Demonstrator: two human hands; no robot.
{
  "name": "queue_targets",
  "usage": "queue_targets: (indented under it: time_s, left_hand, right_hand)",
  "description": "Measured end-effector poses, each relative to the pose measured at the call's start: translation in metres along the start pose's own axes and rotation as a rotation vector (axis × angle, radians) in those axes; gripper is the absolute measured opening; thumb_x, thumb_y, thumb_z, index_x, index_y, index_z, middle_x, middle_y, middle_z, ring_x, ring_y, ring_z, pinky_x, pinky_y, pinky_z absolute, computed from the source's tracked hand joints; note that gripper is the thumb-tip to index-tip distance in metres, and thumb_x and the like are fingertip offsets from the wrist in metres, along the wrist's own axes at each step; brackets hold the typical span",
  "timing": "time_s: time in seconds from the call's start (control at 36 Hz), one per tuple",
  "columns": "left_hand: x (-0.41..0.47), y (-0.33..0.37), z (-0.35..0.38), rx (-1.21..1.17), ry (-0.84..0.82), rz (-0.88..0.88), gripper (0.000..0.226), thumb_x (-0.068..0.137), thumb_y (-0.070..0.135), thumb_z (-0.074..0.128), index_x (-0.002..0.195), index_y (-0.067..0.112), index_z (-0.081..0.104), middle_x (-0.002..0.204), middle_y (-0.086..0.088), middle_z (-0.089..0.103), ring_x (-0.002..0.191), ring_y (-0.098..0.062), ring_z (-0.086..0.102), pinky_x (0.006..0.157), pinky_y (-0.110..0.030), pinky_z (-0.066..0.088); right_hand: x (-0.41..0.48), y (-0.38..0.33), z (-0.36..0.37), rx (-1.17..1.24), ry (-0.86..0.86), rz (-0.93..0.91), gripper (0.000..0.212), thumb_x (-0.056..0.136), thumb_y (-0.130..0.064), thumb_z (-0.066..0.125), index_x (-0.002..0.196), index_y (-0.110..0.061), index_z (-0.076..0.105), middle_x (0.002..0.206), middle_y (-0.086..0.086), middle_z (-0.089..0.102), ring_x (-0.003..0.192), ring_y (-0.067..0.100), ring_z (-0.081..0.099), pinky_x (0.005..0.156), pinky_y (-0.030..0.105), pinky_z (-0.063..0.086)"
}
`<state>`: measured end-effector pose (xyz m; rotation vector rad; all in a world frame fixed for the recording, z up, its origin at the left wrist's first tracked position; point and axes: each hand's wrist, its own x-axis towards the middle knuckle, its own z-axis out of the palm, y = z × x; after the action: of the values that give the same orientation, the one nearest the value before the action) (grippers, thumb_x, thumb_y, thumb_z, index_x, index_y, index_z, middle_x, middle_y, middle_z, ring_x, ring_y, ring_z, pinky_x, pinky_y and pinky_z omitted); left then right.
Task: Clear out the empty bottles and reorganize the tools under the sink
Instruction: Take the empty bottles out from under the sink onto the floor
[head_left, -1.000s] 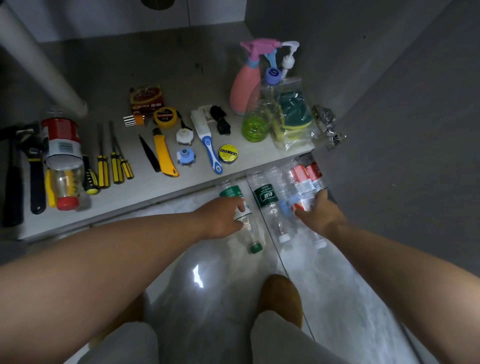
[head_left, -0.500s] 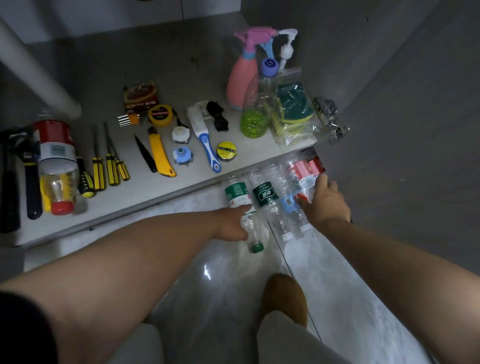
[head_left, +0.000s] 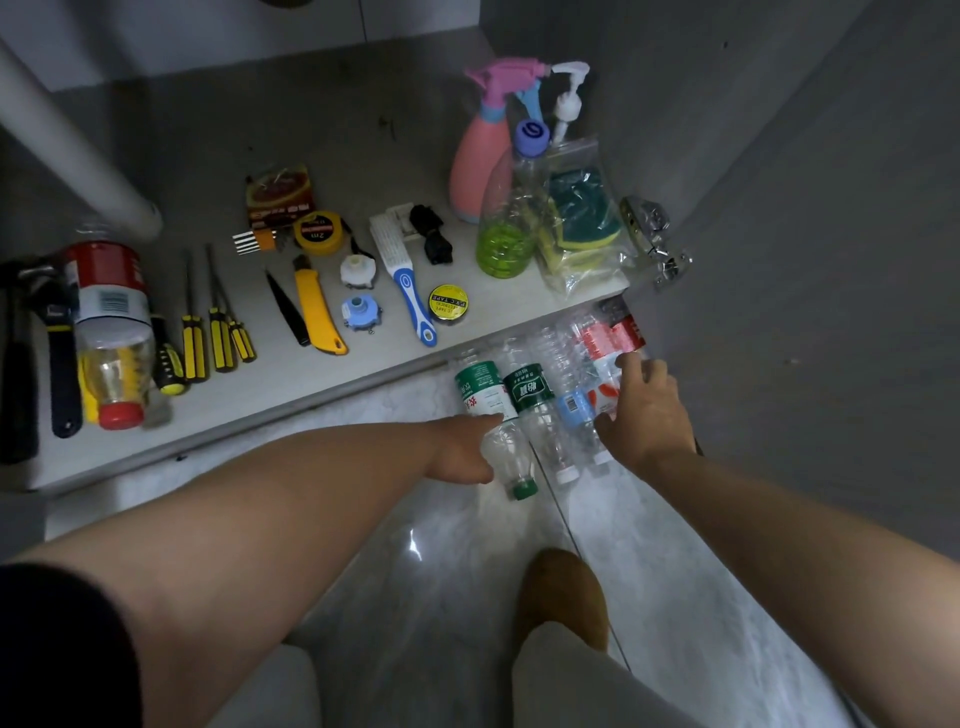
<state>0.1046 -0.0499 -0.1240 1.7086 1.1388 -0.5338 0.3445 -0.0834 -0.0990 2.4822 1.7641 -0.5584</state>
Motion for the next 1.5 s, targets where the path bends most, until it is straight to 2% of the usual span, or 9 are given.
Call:
queue_targets:
  time_s: [0.33,0.47,0.58,0.72,0.89,1.03,1.22,1.36,1.5]
  left_hand:
    - [-0.015,0.002,-0.005,0.027,0.022,0.068,0.086,0.096,0.026,0.062,0.162,0.024,0.007,0.167,-0.008,0.018,0.148,-0.025,0.031,0.119,-0.036,0.033]
    - [-0.046,-0.004,-0.028,0.101,0.190,0.159,0.064,0.096,0.022,0.060,0.155,0.022,0.035,0.155,-0.008,0.037,0.138,-0.025,0.043,0.113,-0.035,0.039]
    - [-0.082,-0.020,-0.057,0.096,0.492,0.218,0.028,0.094,0.020,0.056,0.121,0.022,0.064,0.118,-0.005,0.058,0.108,-0.026,0.058,0.092,-0.040,0.050]
    - [-0.123,-0.078,-0.087,0.142,0.965,0.021,0.026,0.089,0.018,0.059,0.115,0.023,0.064,0.117,-0.004,0.057,0.110,-0.027,0.056,0.093,-0.043,0.048]
    - [-0.159,-0.159,-0.112,0.084,1.277,-0.553,0.060,0.082,0.032,0.073,0.134,0.024,0.046,0.141,-0.017,0.041,0.133,-0.040,0.037,0.104,-0.054,0.036]
    - [-0.162,-0.198,-0.120,-0.236,1.215,-0.672,0.093,0.078,0.048,0.077,0.152,0.032,0.023,0.148,-0.015,0.039,0.136,-0.037,0.041,0.103,-0.049,0.041]
    - [-0.163,-0.207,-0.128,-0.616,1.175,-0.654,0.065,0.083,0.033,0.074,0.140,0.024,0.043,0.126,-0.008,0.066,0.112,-0.034,0.065,0.093,-0.039,0.050]
    - [-0.168,-0.187,-0.131,-0.793,1.186,-0.509,0.067,0.072,0.025,0.087,0.129,0.019,0.051,0.115,-0.003,0.068,0.094,-0.027,0.066,0.083,-0.035,0.053]
    - [-0.165,-0.142,-0.130,-1.182,1.050,-0.145,0.067,0.082,0.012,0.081,0.142,0.012,0.050,0.117,-0.007,0.071,0.097,-0.024,0.072,0.080,-0.040,0.062]
  right_hand:
    - [-0.002,-0.027,-0.017,-0.009,0.198,-0.357,0.039,0.087,-0.025,0.067,0.120,-0.017,0.048,0.116,0.005,0.050,0.106,0.024,0.048,0.092,0.035,0.043]
    - [-0.003,-0.067,-0.033,0.002,0.093,-0.643,0.031,0.088,-0.014,0.062,0.117,-0.014,0.051,0.115,0.006,0.054,0.105,0.023,0.049,0.088,0.037,0.048]
    - [-0.007,-0.108,-0.042,-0.076,0.047,-0.796,0.029,0.086,-0.013,0.059,0.115,-0.014,0.055,0.110,0.007,0.056,0.103,0.024,0.050,0.077,0.032,0.041]
    - [-0.012,-0.163,-0.046,-0.106,-0.042,-0.917,0.021,0.087,-0.015,0.057,0.108,-0.012,0.058,0.112,0.007,0.054,0.109,0.026,0.050,0.082,0.039,0.048]
    - [-0.017,-0.220,-0.040,-0.109,-0.130,-0.997,0.017,0.088,-0.015,0.055,0.104,-0.011,0.061,0.112,0.007,0.055,0.107,0.028,0.054,0.082,0.043,0.050]
    - [-0.018,-0.249,-0.025,-0.015,-0.157,-0.964,0.014,0.093,-0.017,0.055,0.104,-0.014,0.062,0.110,0.005,0.056,0.102,0.026,0.057,0.081,0.044,0.051]
    - [-0.018,-0.276,-0.007,0.386,-0.251,-0.710,0.012,0.088,-0.007,0.063,0.099,-0.012,0.065,0.094,0.008,0.064,0.085,0.024,0.063,0.079,0.034,0.054]
    - [-0.025,-0.288,0.000,0.693,-0.460,-0.450,0.024,0.091,-0.020,0.064,0.115,-0.021,0.058,0.085,-0.006,0.059,0.075,0.013,0.059,0.058,0.016,0.047]
    - [-0.026,-0.299,-0.009,0.849,-0.559,-0.261,0.083,0.080,-0.051,0.073,0.148,-0.030,0.031,0.115,-0.004,0.064,0.110,0.017,0.062,0.101,0.045,0.052]
